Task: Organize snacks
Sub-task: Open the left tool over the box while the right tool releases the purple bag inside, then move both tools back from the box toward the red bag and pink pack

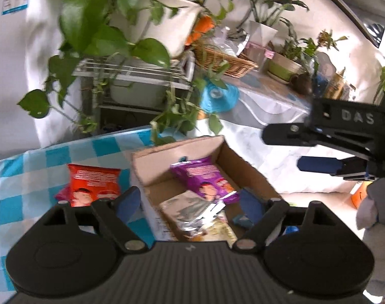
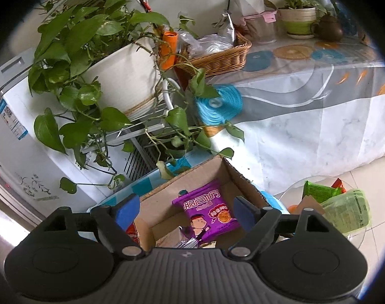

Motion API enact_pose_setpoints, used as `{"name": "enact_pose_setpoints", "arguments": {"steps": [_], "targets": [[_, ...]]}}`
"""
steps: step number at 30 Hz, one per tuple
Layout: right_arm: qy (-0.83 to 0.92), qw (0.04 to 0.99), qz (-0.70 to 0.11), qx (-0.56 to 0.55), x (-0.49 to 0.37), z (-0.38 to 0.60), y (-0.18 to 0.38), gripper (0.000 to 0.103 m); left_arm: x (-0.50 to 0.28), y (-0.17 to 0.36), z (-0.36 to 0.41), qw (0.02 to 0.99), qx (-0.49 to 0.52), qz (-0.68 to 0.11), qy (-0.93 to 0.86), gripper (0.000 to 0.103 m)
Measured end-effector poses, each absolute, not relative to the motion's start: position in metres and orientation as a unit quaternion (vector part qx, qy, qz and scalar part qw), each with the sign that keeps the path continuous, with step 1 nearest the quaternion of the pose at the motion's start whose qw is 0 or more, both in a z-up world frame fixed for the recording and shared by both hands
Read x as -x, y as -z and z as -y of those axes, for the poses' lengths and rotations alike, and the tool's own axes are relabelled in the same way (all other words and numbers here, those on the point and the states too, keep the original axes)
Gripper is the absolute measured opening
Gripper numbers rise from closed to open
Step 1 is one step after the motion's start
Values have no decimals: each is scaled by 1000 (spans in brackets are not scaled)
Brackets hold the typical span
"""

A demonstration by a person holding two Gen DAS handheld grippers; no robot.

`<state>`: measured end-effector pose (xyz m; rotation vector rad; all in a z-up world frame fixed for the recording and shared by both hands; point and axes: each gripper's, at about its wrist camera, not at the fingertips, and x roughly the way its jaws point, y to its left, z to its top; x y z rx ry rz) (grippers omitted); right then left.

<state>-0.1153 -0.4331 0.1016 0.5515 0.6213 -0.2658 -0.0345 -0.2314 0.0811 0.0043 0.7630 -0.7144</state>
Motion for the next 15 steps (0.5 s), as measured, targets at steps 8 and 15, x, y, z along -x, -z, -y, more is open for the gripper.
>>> {"name": "enact_pose_setpoints", "arguments": {"steps": [8, 15], "targets": [[110, 910, -305, -259, 107, 423, -103, 86, 8, -76, 182, 880, -7, -372, 296, 85], [91, 913, -313, -246, 96, 408, -103, 87, -11, -72, 144, 887, -14, -381, 262, 85]]}}
